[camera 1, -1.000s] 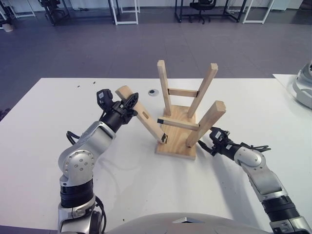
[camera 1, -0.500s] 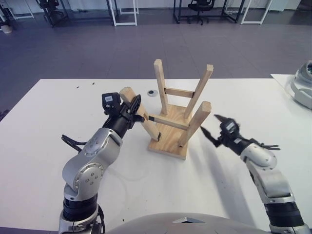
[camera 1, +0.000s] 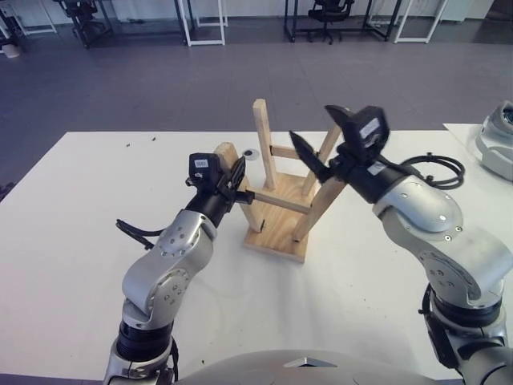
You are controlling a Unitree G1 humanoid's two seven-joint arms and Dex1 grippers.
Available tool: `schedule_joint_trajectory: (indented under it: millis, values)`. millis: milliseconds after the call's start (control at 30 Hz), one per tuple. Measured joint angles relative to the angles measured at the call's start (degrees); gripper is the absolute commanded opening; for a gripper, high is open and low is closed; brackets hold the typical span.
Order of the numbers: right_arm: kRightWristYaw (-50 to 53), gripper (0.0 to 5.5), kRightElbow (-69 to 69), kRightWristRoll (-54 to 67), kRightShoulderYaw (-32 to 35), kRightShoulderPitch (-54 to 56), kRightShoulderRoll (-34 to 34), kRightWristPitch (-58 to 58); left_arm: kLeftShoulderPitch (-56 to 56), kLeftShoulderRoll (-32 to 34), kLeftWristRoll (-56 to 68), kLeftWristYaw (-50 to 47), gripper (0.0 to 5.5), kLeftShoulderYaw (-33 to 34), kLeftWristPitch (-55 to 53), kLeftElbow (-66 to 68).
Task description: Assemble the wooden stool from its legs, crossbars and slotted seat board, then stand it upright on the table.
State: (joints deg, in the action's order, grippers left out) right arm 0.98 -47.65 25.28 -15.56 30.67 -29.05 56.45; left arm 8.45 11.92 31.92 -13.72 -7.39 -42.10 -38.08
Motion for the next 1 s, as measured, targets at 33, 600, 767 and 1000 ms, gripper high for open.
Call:
schedule_joint_trajectory:
  millis: [33,600,767,1000]
  values:
    - [-0.09,3.76,0.3,-3.11,-4.15,2.1,-0.93,1.25,0.18,-0.15,-0.85,-0.04,1.02,-0.41,-0.01,0.19]
    - [-22.81,3.76,16.24,-40.74,-43.27,18.21,-15.62,-8.83,3.21,-6.39,-12.25,0.33,1.59,-8.07,0.2,4.06]
    - [-24.84,3.76,16.39,-43.63,-37.6,12.32,-15.93,-14.1,2.72,-7.72,-11.68,4.29,2.62,-8.29,-1.63,5.03]
    - [-23.29,3.76,18.28,-43.6,-20.26,2.09,-19.23,-33.55,11.08,-13.52,9.21,7.94,3.83,9.17,-1.43,-3.89]
